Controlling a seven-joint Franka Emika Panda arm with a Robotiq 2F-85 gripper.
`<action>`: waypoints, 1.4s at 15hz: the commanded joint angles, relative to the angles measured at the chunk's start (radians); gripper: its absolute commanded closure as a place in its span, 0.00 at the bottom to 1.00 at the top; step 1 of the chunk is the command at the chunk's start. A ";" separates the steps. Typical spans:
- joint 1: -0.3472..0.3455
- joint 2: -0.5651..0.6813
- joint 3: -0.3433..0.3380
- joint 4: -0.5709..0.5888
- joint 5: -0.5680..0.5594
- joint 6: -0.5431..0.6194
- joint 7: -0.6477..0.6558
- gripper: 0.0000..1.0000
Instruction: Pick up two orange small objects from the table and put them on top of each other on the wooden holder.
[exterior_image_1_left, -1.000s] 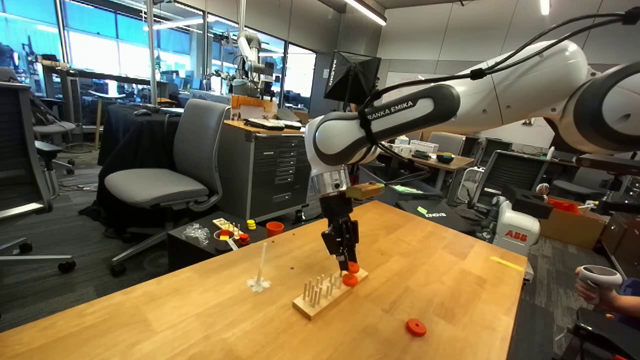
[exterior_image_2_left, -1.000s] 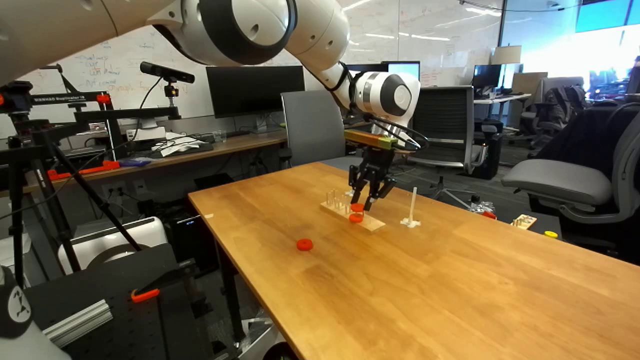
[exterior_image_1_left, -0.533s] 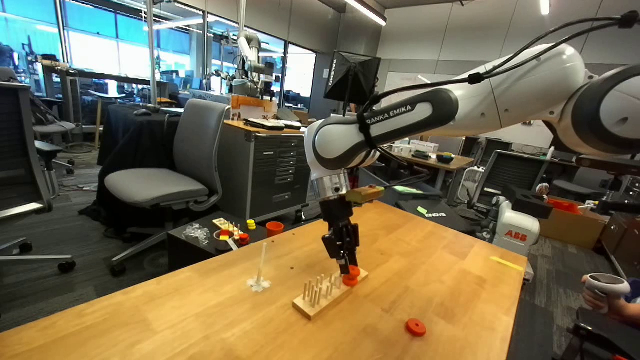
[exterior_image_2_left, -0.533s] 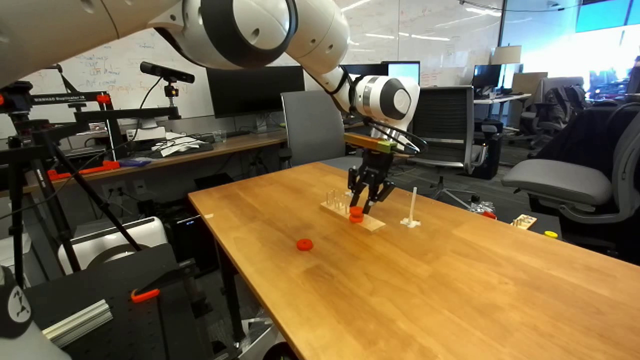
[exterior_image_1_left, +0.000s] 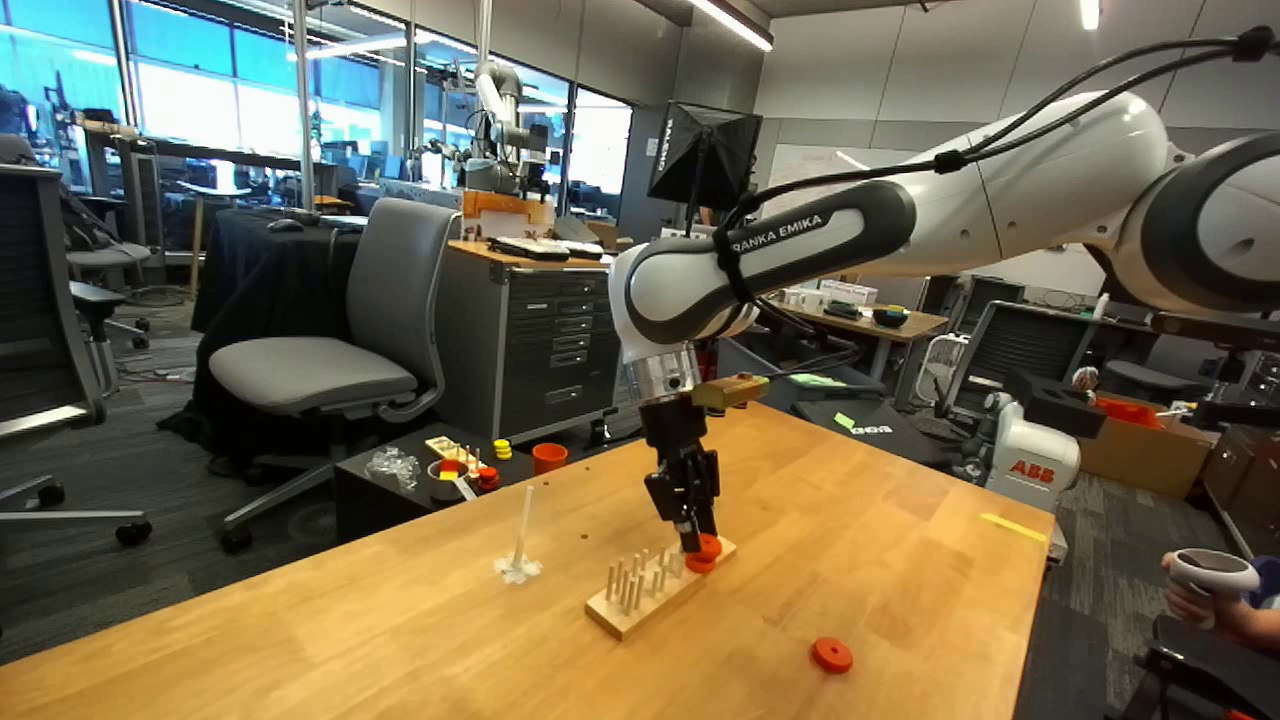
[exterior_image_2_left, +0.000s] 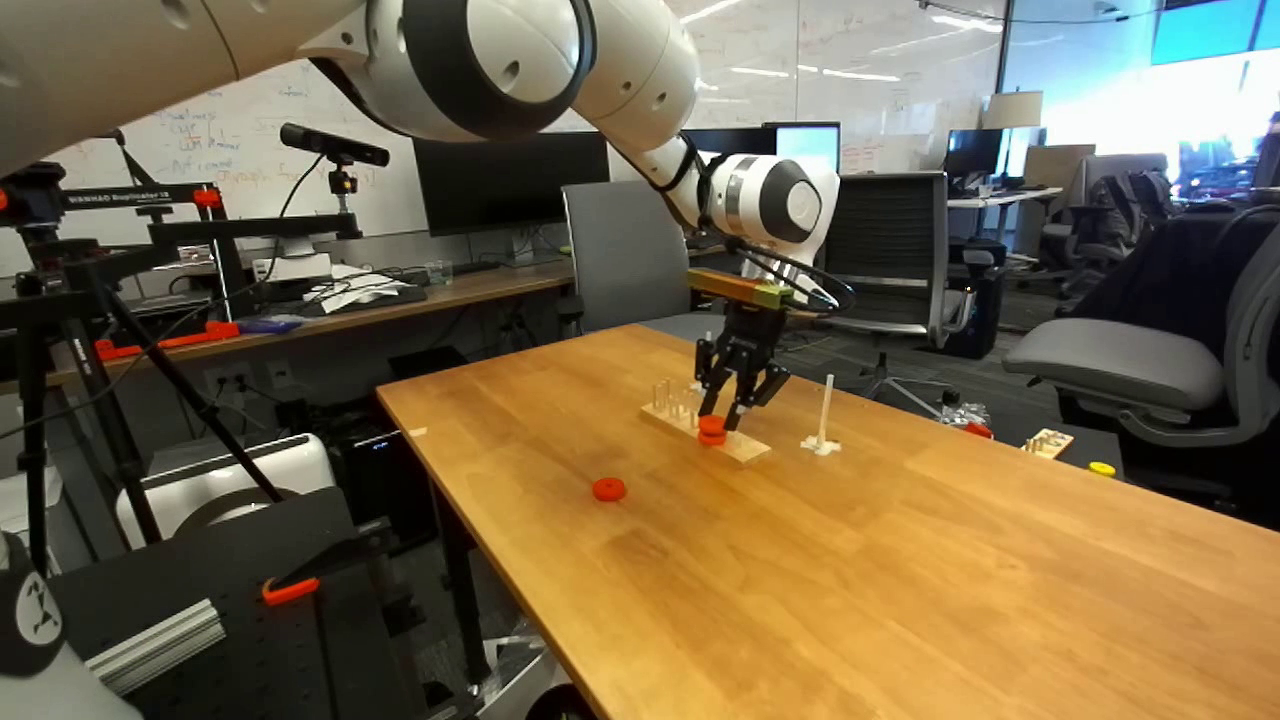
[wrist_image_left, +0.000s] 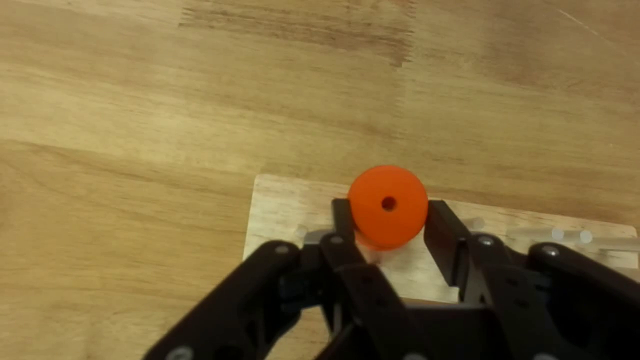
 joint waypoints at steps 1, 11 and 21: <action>0.009 0.026 0.002 0.045 0.001 -0.022 0.006 0.84; 0.035 0.051 -0.011 0.081 0.008 -0.038 0.017 0.84; 0.043 0.114 -0.033 0.170 -0.003 -0.089 0.073 0.84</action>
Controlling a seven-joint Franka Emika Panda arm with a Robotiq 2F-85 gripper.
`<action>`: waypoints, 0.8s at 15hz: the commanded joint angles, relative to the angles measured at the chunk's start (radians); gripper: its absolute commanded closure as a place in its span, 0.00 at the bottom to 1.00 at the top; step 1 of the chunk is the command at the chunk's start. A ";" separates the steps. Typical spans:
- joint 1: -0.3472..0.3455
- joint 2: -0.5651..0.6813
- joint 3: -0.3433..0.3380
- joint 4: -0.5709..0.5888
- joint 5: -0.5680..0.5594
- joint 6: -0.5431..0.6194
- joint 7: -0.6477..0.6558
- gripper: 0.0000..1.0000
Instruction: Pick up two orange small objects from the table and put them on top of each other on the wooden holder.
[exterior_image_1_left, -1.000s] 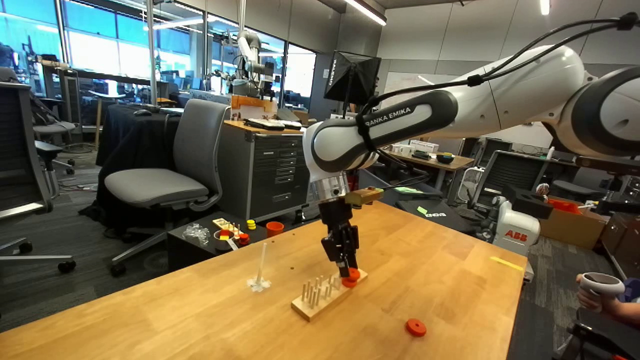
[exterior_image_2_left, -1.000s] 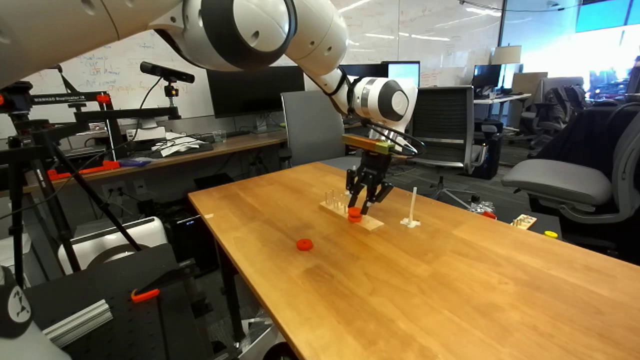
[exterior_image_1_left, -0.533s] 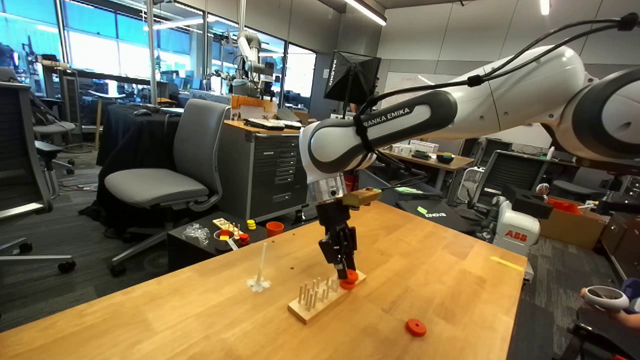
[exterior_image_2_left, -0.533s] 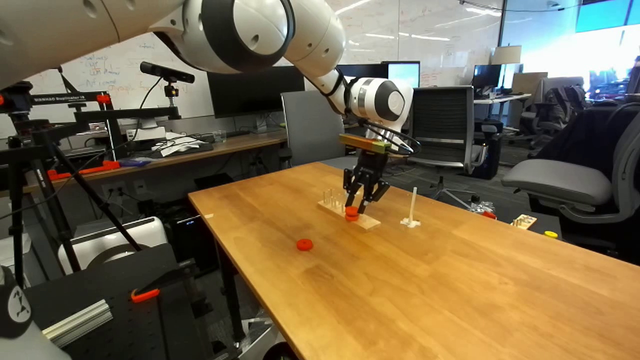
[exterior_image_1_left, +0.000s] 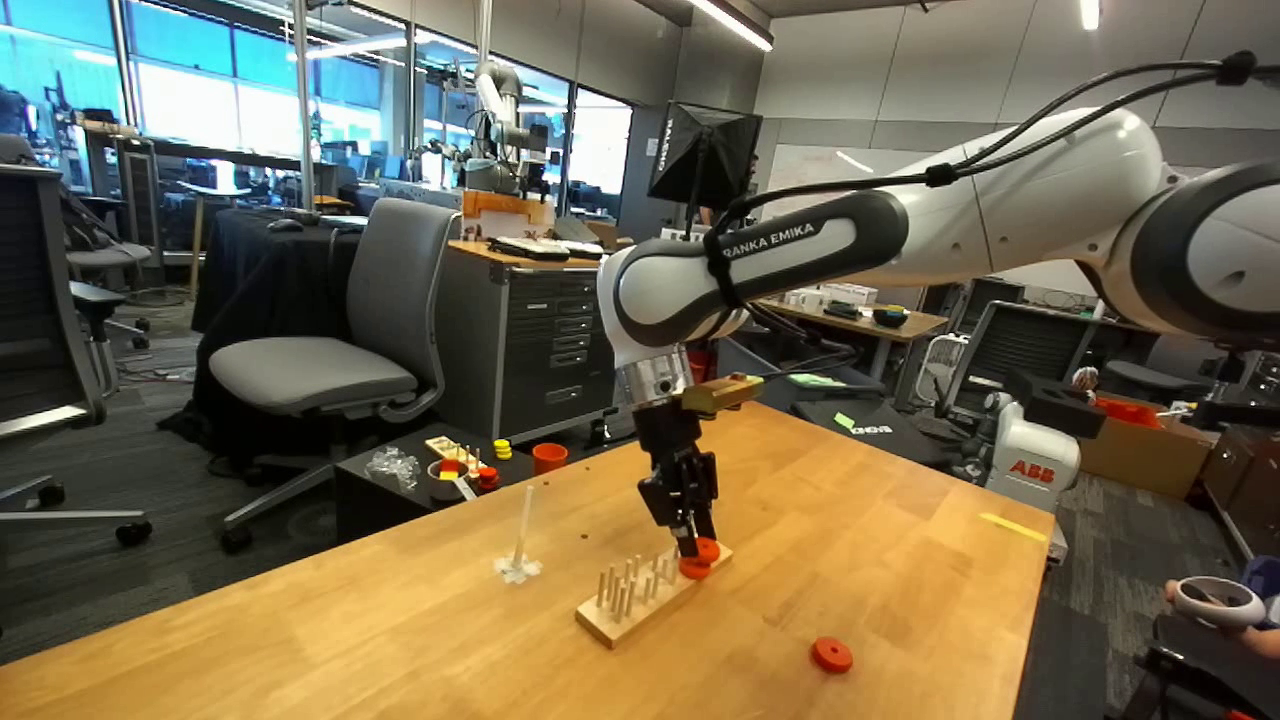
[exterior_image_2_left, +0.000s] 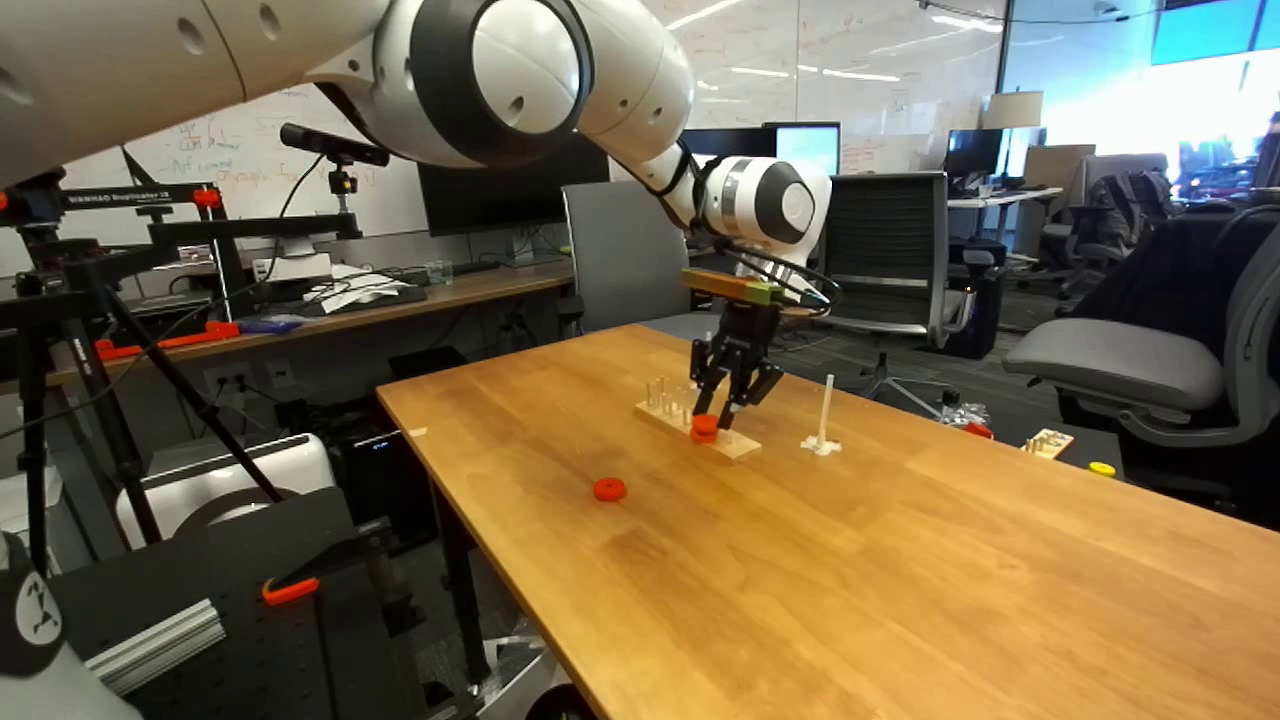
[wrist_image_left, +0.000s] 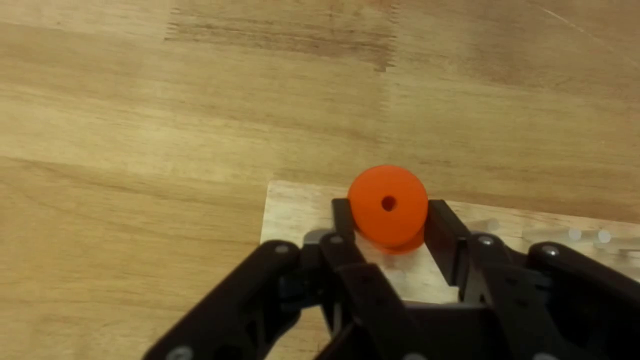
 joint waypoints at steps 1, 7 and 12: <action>0.013 0.057 -0.012 0.071 -0.010 -0.018 0.025 0.84; 0.008 -0.015 0.003 -0.011 -0.012 0.003 -0.027 0.84; 0.001 -0.127 0.008 -0.179 -0.039 0.074 -0.146 0.84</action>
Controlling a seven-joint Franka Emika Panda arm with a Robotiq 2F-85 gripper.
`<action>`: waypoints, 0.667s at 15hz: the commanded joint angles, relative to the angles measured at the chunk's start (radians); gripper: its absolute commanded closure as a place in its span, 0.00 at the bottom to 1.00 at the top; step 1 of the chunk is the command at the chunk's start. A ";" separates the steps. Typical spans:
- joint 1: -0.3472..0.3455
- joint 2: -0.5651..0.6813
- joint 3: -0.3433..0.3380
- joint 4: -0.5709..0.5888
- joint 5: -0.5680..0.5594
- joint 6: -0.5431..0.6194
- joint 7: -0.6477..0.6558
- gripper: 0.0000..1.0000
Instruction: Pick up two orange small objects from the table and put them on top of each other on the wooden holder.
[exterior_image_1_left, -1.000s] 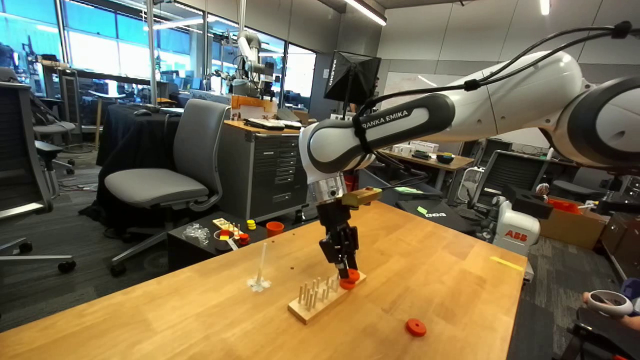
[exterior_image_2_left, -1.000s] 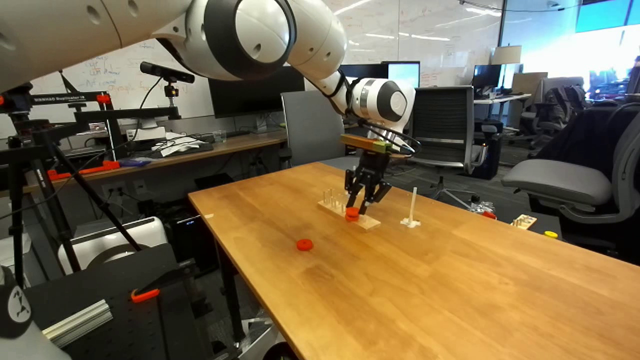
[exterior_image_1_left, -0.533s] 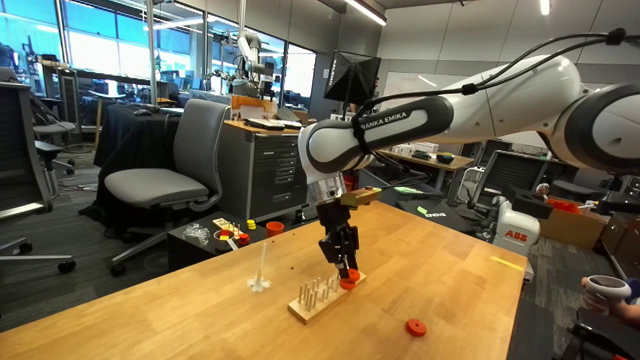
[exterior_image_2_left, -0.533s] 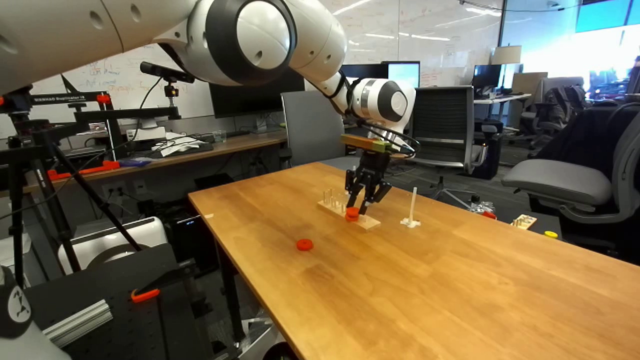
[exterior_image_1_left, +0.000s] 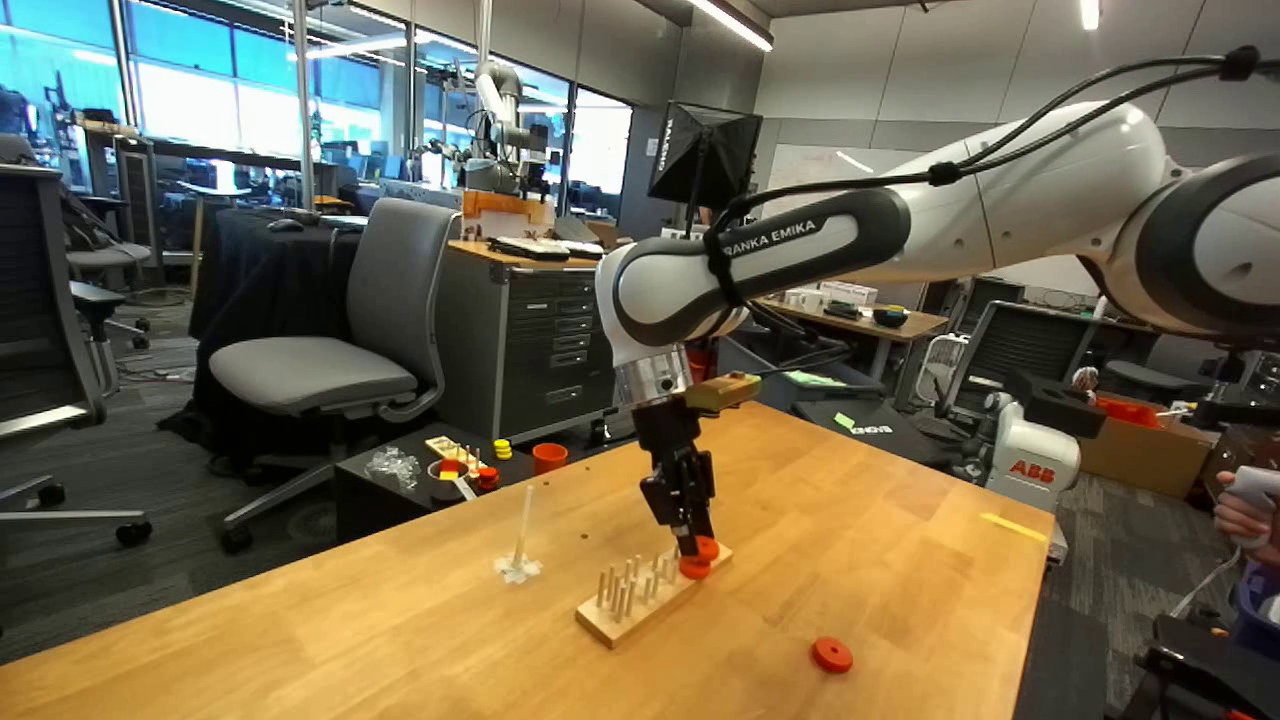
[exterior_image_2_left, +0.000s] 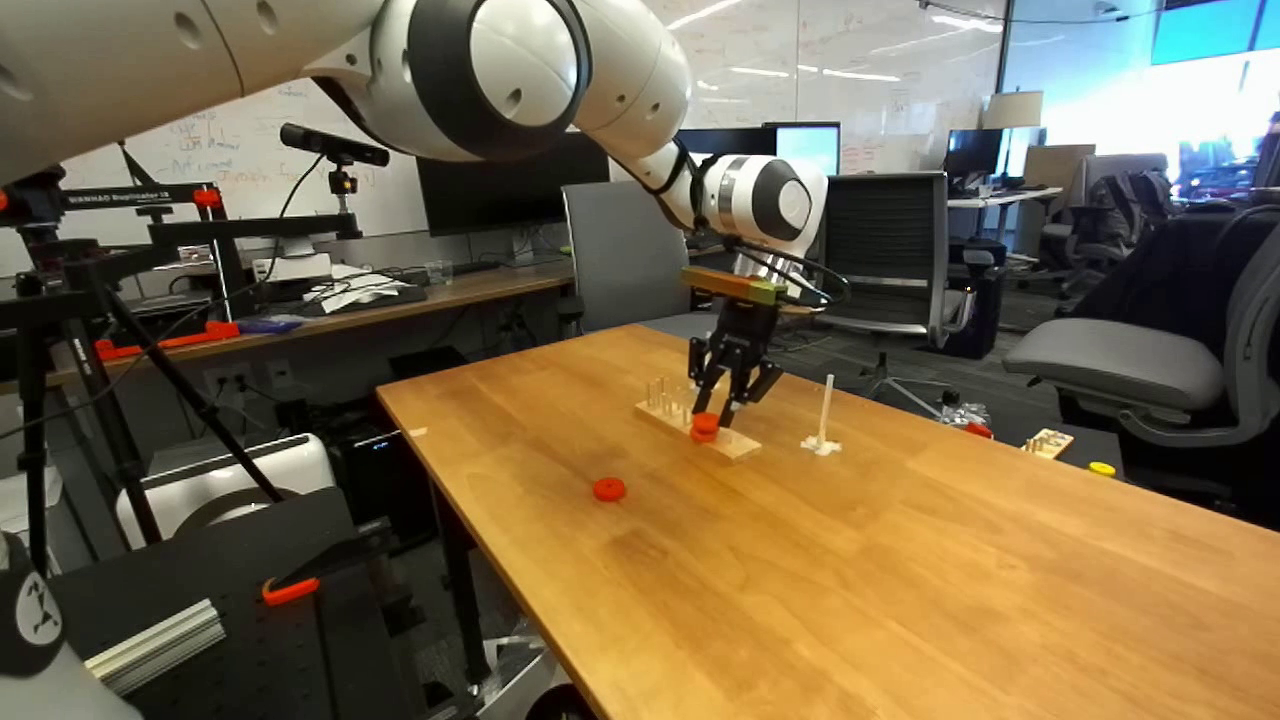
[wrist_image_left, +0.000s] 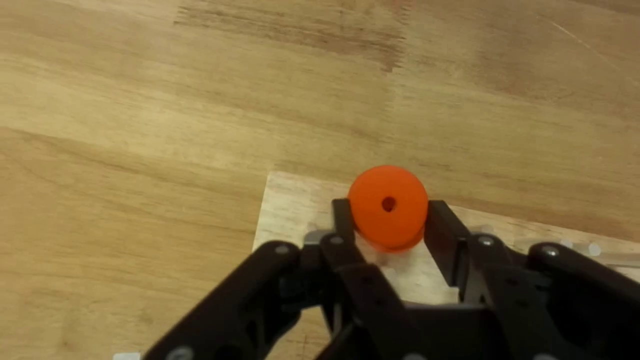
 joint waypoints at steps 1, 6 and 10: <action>-0.005 -0.137 0.005 -0.197 -0.034 0.078 -0.101 0.84; -0.008 -0.264 0.003 -0.404 -0.057 0.166 -0.168 0.84; 0.001 -0.310 0.005 -0.500 -0.072 0.241 -0.151 0.84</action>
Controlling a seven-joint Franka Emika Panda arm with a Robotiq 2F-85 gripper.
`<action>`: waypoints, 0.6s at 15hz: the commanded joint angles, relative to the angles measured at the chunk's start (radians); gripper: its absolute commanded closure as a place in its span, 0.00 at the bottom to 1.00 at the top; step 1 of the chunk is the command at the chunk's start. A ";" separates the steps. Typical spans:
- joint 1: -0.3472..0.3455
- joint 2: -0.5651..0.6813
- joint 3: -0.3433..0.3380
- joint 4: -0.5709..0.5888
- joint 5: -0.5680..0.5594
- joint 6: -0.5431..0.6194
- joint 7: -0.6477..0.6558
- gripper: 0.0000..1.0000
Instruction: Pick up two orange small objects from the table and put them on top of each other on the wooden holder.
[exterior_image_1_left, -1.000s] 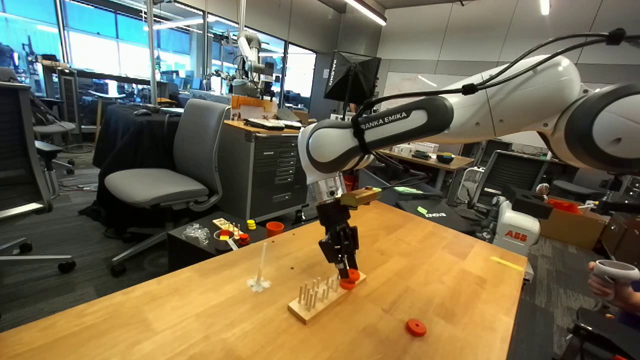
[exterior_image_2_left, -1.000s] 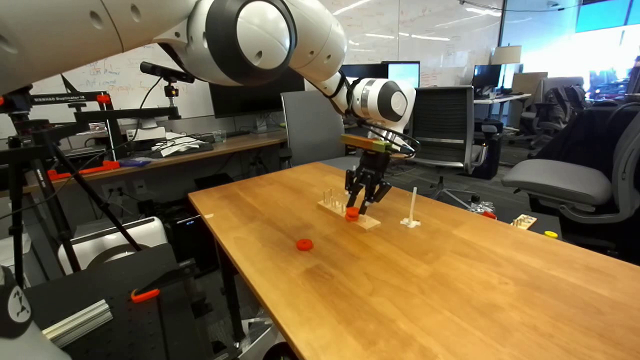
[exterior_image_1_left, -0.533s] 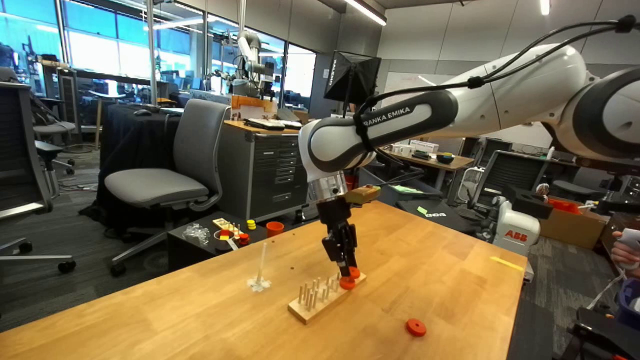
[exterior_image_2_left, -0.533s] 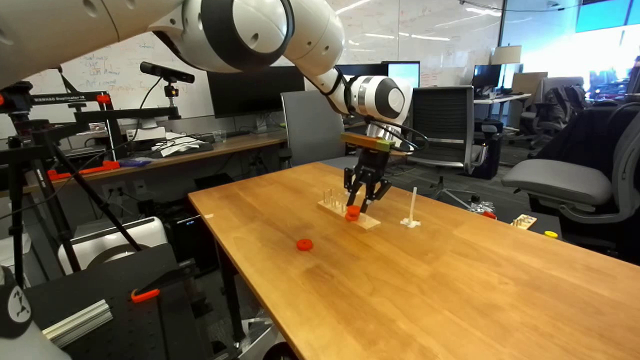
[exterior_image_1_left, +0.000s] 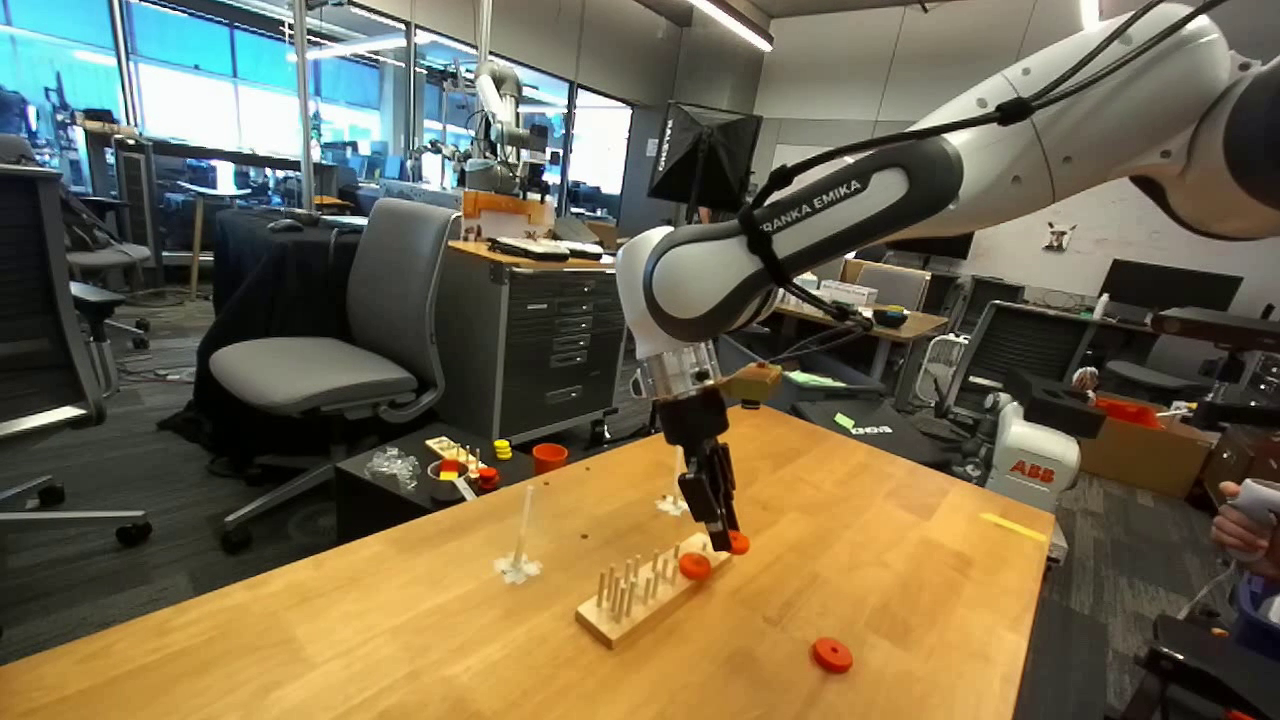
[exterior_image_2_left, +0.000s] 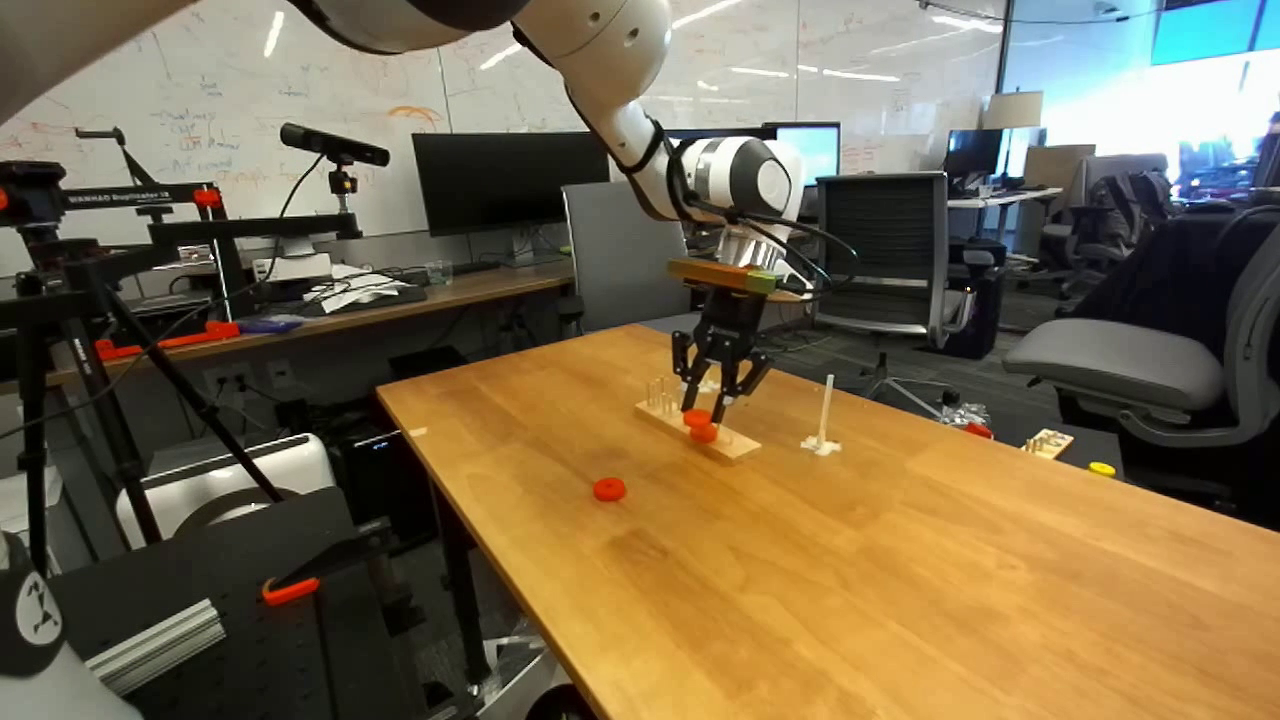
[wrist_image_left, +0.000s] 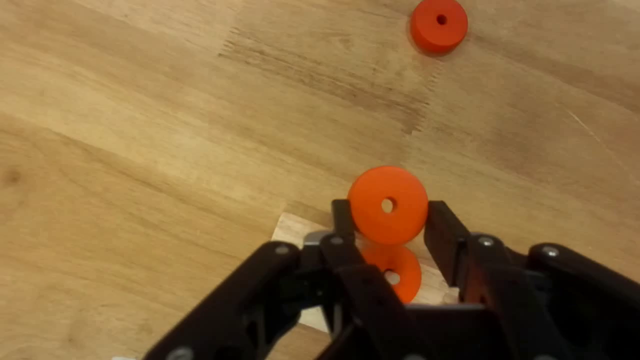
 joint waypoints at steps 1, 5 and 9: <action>0.003 -0.090 0.007 -0.154 -0.022 0.115 0.000 0.84; 0.010 -0.093 0.015 -0.184 -0.014 0.207 0.019 0.84; 0.017 -0.097 0.017 -0.200 -0.012 0.246 0.024 0.84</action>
